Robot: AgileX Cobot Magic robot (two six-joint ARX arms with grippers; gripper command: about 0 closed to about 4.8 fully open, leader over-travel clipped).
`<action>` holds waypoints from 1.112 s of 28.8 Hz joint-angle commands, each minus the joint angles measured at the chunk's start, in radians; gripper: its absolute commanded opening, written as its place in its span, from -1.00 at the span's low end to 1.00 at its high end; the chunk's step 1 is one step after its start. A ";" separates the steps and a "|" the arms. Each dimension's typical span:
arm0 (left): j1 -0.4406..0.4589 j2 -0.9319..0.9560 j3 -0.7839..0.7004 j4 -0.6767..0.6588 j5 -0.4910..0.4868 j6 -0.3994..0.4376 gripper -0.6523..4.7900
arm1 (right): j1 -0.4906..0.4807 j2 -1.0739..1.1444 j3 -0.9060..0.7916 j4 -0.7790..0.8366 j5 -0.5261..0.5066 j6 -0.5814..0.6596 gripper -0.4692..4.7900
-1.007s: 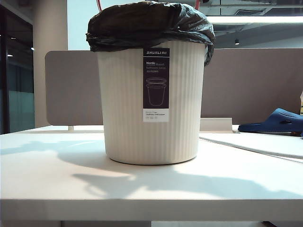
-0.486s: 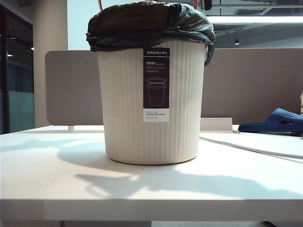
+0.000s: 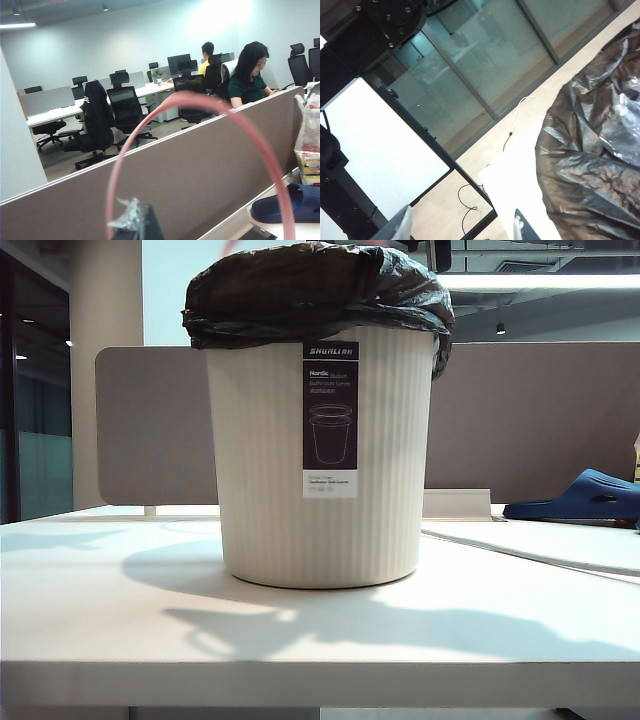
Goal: Open the ring lid of the trash can, pull out the black garbage bag inside, and place it on the table.
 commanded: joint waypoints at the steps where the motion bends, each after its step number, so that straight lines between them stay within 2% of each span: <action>1: 0.004 -0.004 0.006 0.008 -0.005 -0.021 -0.78 | 0.002 -0.004 0.006 0.012 -0.005 -0.007 0.15; 5: 0.007 -0.005 0.006 -0.019 -0.005 -0.027 -0.78 | 0.001 -0.004 0.006 0.013 0.002 -0.008 0.15; 11: 0.007 -0.005 0.006 -0.113 -0.004 -0.209 -0.78 | -0.024 -0.004 0.007 0.013 0.025 -0.015 0.15; 18: 0.007 -0.027 0.006 -0.314 0.004 -0.279 -0.78 | -0.088 -0.019 0.007 0.014 0.032 -0.007 0.15; 22: 0.007 -0.056 0.006 -0.475 0.006 -0.335 -0.78 | -0.135 -0.039 0.008 0.015 0.032 -0.001 0.15; 24: 0.008 -0.070 0.006 -0.559 0.008 -0.336 -0.74 | -0.160 -0.053 0.010 0.014 0.032 0.000 0.15; 28: 0.014 -0.088 0.006 -0.716 0.035 -0.325 -0.44 | -0.217 -0.079 0.016 0.011 0.032 0.005 0.15; 32: 0.018 -0.090 0.006 -0.885 0.097 -0.267 -0.43 | -0.277 -0.101 0.019 -0.035 0.032 0.005 0.15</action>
